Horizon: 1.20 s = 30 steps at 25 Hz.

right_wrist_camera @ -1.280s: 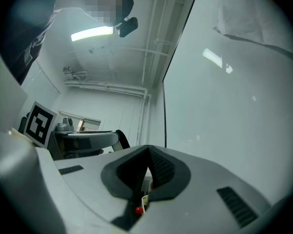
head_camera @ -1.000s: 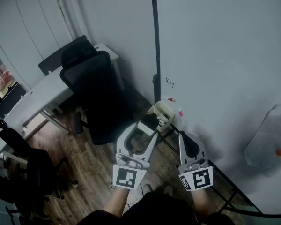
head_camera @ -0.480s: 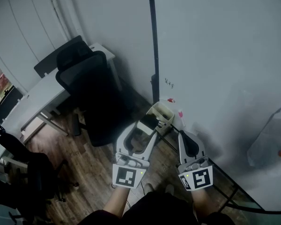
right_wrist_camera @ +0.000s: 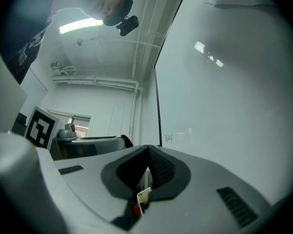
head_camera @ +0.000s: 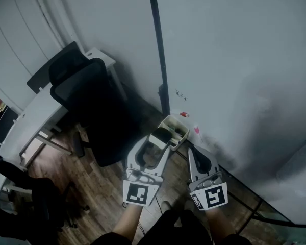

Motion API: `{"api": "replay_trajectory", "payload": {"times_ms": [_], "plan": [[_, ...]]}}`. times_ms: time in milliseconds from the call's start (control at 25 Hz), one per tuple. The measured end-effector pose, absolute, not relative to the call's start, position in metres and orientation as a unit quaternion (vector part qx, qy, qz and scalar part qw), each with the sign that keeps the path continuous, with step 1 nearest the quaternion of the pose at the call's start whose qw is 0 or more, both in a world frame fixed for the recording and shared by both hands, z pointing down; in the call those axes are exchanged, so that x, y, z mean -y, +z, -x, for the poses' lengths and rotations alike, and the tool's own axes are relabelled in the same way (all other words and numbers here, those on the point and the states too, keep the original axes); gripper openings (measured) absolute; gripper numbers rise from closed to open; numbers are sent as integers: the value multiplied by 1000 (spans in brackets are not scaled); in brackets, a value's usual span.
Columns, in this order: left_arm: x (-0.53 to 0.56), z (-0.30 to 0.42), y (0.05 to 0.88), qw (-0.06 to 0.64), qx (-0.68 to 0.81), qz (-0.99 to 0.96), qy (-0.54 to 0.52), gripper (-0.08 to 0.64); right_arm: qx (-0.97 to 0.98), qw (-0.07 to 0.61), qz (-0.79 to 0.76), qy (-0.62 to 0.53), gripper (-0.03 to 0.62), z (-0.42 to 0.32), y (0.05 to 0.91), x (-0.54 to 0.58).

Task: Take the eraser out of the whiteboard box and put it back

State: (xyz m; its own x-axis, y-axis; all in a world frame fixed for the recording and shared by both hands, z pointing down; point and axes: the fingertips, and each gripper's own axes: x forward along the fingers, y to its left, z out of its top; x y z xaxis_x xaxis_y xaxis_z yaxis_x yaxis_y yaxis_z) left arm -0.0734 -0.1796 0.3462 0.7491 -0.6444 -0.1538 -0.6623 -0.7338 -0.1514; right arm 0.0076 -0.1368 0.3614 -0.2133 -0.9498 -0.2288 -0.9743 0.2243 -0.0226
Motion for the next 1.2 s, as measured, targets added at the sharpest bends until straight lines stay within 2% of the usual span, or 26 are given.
{"api": "replay_trajectory", "payload": {"times_ms": [600, 920, 1200], "plan": [[233, 52, 368, 75, -321, 943, 37, 230, -758, 100, 644, 24, 2, -19, 397, 173], [263, 28, 402, 34, -297, 954, 11, 230, -750, 100, 654, 11, 3, -21, 407, 175], [282, 14, 434, 27, -289, 957, -19, 230, -740, 98, 666, 4, 3, -29, 414, 173]]}}
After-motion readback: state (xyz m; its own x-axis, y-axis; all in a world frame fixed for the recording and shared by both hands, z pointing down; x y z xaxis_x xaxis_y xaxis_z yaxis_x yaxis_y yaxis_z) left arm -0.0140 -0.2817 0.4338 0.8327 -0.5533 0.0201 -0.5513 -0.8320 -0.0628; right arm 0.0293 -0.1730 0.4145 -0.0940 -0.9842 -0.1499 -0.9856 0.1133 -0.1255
